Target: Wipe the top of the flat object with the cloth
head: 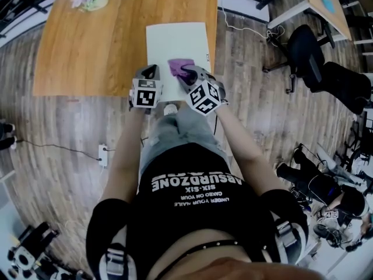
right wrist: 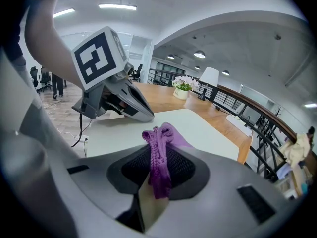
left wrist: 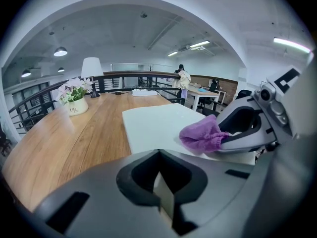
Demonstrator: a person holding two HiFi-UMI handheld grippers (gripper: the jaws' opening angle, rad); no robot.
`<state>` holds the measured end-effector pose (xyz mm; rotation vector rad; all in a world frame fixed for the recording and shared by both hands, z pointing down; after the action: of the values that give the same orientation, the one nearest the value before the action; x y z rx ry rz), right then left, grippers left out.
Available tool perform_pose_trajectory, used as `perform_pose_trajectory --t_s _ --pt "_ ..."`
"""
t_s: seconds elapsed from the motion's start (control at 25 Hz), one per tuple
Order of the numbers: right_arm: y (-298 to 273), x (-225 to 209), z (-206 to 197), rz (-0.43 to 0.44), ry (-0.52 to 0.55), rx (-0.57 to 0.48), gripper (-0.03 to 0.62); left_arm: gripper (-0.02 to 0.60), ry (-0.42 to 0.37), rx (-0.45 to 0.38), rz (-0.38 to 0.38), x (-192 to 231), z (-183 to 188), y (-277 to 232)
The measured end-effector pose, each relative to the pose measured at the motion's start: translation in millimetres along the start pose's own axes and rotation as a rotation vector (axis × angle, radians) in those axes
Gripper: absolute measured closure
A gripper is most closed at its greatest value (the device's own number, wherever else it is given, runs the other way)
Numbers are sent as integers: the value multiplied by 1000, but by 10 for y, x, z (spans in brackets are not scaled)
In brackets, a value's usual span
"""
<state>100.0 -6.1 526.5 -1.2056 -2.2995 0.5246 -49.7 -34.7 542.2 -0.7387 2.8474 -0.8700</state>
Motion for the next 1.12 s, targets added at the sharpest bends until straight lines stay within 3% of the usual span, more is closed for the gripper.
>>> perform_pose_trajectory --t_s 0.8,1.12 --pt "401 375 -56 132 -7 13 494 566 -37 -1 36 -65 16 -13" --pt "508 515 -85 170 21 38 494 566 65 -14 59 -49 28 3"
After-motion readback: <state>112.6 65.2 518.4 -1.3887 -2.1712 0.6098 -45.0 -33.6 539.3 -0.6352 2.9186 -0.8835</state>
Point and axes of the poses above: the fingertips, and each gripper's own axes: y backward along the fingers, x to its left, z out of its top, the point moved 8 cm from there along y, backward along the fingers, and after that the axes turned 9 degrees about -x, right-handed, at the moved point
